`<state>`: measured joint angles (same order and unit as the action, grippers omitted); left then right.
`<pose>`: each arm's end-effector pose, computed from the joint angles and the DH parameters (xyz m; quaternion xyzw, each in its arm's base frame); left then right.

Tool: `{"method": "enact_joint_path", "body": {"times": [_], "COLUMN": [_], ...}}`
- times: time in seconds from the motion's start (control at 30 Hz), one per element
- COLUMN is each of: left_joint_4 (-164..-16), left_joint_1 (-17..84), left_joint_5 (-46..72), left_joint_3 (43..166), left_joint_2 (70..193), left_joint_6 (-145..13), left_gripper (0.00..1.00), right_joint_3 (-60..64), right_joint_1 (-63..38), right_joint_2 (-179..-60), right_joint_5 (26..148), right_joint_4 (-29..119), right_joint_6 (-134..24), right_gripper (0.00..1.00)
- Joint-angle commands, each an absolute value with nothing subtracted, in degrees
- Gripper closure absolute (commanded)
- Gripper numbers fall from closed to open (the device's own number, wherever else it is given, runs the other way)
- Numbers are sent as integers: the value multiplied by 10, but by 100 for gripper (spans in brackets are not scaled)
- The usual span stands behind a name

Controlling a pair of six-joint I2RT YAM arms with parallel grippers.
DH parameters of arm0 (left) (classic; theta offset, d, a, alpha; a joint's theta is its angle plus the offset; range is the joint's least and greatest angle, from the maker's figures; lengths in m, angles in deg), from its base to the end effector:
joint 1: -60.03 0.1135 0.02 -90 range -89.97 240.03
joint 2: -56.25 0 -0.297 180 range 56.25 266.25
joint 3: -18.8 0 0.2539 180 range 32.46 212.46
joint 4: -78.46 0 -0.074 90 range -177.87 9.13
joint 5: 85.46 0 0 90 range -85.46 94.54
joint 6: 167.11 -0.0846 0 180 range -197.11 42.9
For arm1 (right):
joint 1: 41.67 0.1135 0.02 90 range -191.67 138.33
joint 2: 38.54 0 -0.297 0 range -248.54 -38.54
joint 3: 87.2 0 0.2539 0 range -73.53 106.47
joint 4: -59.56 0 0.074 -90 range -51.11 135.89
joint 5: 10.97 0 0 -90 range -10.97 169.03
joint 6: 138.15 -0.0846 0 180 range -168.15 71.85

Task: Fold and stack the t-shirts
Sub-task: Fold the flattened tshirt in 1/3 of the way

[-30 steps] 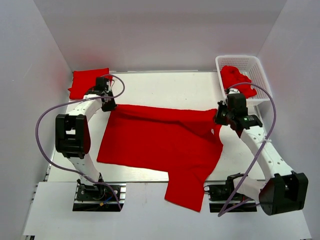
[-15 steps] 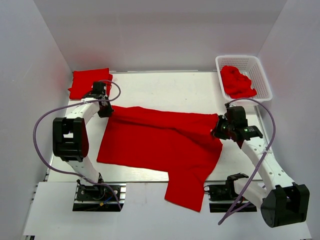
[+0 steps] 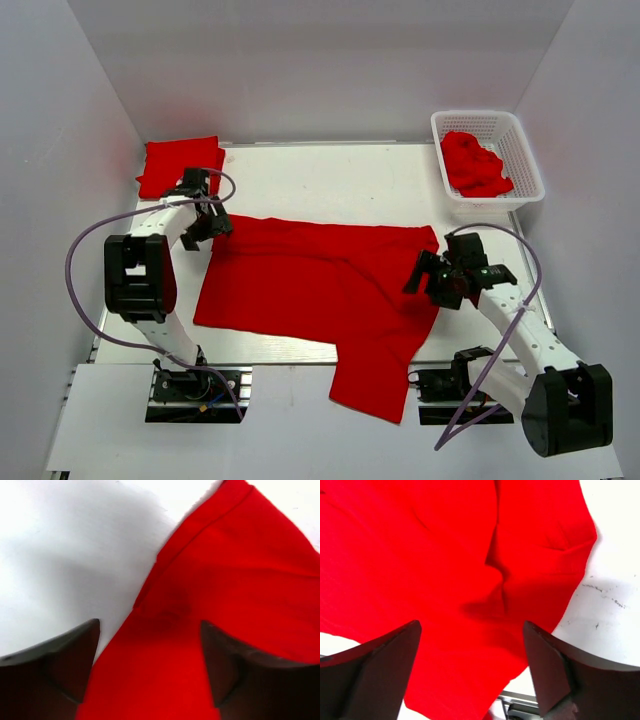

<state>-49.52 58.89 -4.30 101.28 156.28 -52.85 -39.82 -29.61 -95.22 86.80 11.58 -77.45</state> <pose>0.3690 0.0057 0.1817 -0.2100 0.9586 0.0351 0.1892 0.1861 0.0515 0.1879 0.1246 0.9494 0.1601 0.2400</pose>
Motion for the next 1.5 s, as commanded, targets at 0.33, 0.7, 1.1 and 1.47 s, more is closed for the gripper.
{"method": "enact_joint_path", "body": {"times": [0.33, 0.7, 1.1, 1.47], "left_joint_4": [-511, -620, -579, -529], "left_joint_1": [593, 582, 599, 605], "left_joint_5": [-2, 168, 83, 1], "left_joint_3": [1109, 1128, 1132, 1187], "left_joint_2": [1533, 1687, 1757, 1769], "left_joint_6": [-533, -550, -507, -444], "left_gripper": [0, 0, 0, 0], "right_joint_3": [-255, -184, -129, -13], "right_joint_1": [-295, -295, -304, -328], "right_joint_2": [-1038, -1255, -1409, -1524], "right_joint_5": [896, 939, 840, 803], "right_joint_4": [199, 317, 313, 272], "right_joint_6": [-723, -714, -725, -702], "right_gripper": [10, 10, 10, 10]}}
